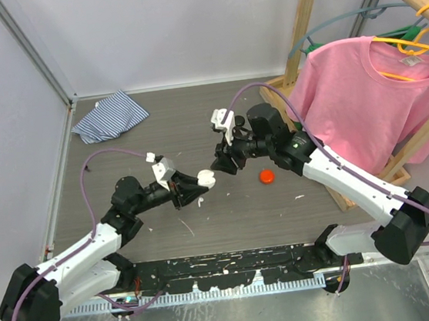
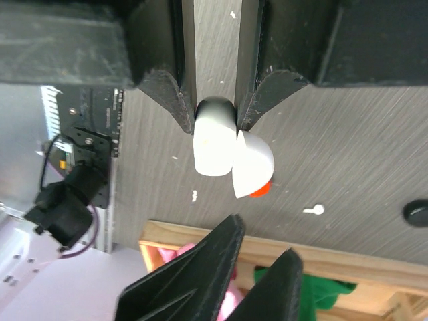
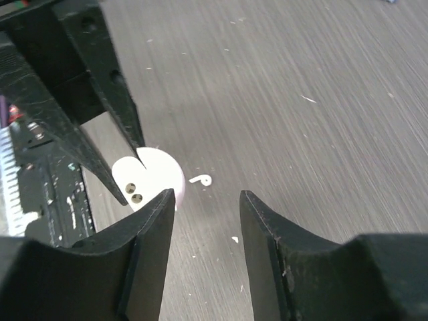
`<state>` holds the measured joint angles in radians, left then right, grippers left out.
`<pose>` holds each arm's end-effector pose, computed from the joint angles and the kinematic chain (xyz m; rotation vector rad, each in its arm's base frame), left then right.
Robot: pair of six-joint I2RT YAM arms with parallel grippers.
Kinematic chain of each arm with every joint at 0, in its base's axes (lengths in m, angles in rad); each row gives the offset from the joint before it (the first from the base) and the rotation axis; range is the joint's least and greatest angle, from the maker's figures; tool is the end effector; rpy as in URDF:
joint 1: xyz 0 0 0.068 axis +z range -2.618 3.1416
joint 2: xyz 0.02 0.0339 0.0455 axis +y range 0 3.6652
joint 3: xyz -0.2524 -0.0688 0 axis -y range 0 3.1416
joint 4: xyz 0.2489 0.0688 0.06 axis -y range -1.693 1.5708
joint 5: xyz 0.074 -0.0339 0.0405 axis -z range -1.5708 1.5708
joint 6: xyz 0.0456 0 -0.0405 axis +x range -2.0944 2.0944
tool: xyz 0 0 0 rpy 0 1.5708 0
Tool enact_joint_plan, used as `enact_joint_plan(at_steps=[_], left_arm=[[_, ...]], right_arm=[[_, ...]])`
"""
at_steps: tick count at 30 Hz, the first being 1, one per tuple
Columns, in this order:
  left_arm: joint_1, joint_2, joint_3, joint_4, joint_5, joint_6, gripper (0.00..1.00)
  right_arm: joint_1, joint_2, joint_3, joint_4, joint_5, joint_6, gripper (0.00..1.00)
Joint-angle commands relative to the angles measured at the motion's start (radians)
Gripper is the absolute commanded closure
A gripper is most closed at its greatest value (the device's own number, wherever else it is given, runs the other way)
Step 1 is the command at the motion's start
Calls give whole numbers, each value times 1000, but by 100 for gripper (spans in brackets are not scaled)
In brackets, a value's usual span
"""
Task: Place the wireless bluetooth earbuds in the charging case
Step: Open the charging case, then pick up the earbud from the center of the board.
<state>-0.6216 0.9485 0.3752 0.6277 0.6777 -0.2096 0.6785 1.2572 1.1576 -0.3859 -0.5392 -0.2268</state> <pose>0.1654 -0.1536 0.2399 0.8791 1.3951 -1.1571 0.2156 0.2039 0.3358 -1.2071 1.6988 0.8312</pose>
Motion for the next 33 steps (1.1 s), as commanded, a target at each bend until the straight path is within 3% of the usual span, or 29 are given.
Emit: enact_joint_plan(at_steps=[1, 12, 33], left_arm=[[-2, -31, 3, -52, -162, 38, 100], [-2, -55, -12, -82, -298, 44, 100], [-3, -56, -12, -107, -338, 48, 100]], right_arm=[[-4, -38, -28, 68, 220, 92, 49], [-112, 92, -77, 13, 487, 225, 45], [-323, 471, 1, 26, 640, 263, 49]])
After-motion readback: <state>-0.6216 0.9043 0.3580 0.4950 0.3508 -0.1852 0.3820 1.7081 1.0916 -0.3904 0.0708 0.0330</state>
